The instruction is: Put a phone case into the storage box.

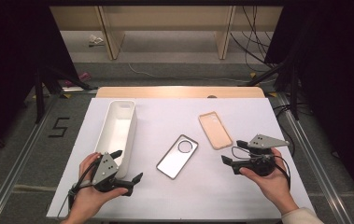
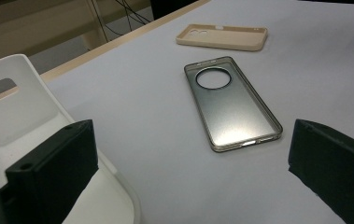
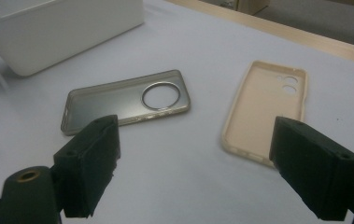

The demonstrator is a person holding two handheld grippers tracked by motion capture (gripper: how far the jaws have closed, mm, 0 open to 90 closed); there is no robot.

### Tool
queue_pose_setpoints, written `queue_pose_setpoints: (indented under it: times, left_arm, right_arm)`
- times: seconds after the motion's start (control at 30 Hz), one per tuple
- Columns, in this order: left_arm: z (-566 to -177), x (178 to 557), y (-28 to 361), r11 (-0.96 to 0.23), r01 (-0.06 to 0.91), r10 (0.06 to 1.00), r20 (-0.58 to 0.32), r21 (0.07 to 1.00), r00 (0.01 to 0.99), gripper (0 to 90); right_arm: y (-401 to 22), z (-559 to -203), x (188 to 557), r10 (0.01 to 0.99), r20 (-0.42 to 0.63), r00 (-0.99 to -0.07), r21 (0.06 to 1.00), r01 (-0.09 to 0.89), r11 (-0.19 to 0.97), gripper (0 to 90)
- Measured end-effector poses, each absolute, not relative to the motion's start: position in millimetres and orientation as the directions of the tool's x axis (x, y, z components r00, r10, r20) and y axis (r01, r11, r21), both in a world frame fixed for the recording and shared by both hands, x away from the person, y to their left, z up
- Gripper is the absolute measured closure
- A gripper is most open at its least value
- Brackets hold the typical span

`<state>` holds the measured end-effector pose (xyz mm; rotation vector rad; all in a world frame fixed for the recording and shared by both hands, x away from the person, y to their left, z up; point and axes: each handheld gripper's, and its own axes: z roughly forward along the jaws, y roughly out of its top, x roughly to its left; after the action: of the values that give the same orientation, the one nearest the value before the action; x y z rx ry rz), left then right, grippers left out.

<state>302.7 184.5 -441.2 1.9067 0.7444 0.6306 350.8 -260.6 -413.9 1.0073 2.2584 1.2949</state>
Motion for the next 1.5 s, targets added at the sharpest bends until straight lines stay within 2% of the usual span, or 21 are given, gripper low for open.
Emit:
queue_pose_setpoints:
  times: [0.37,0.53,0.57,0.6,0.73,0.87,1.5]
  left_arm:
    - [-441,303,185,-0.352,0.229,0.727,0.11,0.908,0.678,1.4]
    - [-441,303,185,-0.353,0.233,0.727,0.109,0.906,0.678,1.4]
    - [-441,303,185,-0.353,0.233,0.727,0.109,0.906,0.678,1.4]
    - [-441,303,185,-0.354,0.232,0.728,0.111,0.906,0.677,1.4]
    - [-441,303,185,-0.354,0.234,0.73,0.11,0.906,0.675,1.4]
    - [-441,303,185,-0.348,0.236,0.732,0.106,0.907,0.673,1.4]
    - [-441,303,185,-0.354,0.232,0.728,0.111,0.906,0.676,1.7]
  right_arm:
    - [-255,-415,354,0.72,0.051,-0.692,0.85,0.409,0.333,20.9]
    - [-242,-415,357,0.691,0.022,-0.723,0.838,0.39,0.382,45.0]
    - [-242,-415,357,0.691,0.022,-0.723,0.838,0.39,0.382,45.0]
    - [-234,-414,359,0.667,0.012,-0.745,0.83,0.379,0.408,54.2]
    - [-217,-416,362,0.605,0.029,-0.796,0.799,0.382,0.464,76.2]
    - [-195,-418,366,0.563,0.047,-0.825,0.755,0.398,0.521,88.2]
    - [-119,-443,396,0.531,0.105,-0.841,0.613,0.475,0.632,90.0]
